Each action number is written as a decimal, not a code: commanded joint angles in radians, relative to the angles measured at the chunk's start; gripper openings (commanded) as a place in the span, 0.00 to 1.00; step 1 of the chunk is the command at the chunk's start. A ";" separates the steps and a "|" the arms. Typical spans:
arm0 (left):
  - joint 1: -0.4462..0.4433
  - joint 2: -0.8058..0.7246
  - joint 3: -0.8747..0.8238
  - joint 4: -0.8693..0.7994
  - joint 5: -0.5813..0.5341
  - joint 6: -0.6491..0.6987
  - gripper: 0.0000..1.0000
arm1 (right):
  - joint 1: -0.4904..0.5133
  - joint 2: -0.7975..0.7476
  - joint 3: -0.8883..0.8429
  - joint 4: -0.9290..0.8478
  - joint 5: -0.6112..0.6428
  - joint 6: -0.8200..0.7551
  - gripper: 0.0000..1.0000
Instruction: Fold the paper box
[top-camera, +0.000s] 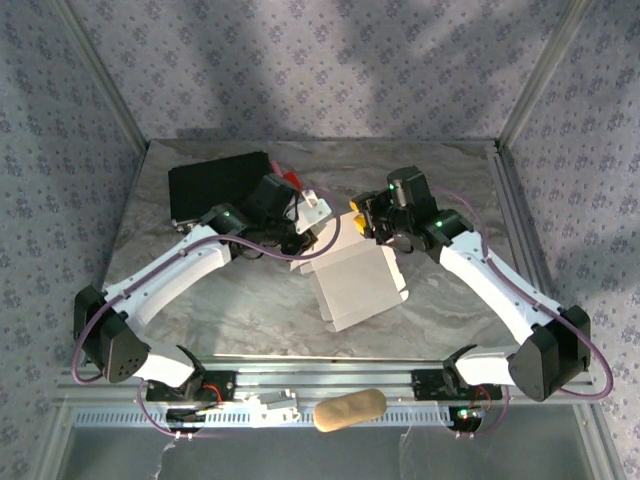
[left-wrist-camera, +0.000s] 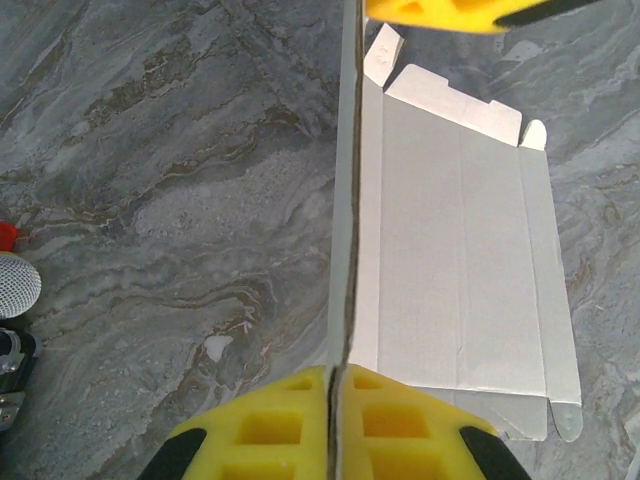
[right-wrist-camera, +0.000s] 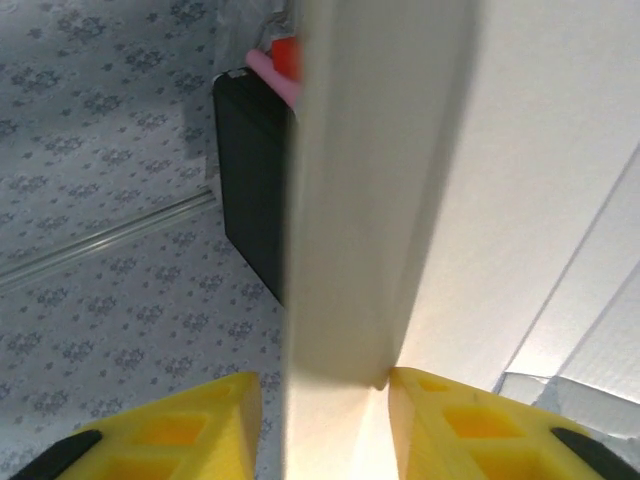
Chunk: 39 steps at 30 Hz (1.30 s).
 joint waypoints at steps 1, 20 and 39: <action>-0.006 -0.015 0.006 0.025 -0.010 0.023 0.00 | -0.007 0.009 -0.023 0.039 -0.038 0.027 0.35; -0.012 -0.005 -0.027 0.067 -0.003 0.002 0.00 | -0.001 -0.023 -0.088 0.118 -0.023 0.053 0.25; -0.033 -0.053 -0.091 0.120 -0.001 -0.059 0.07 | 0.014 -0.034 -0.150 0.157 0.034 0.061 0.00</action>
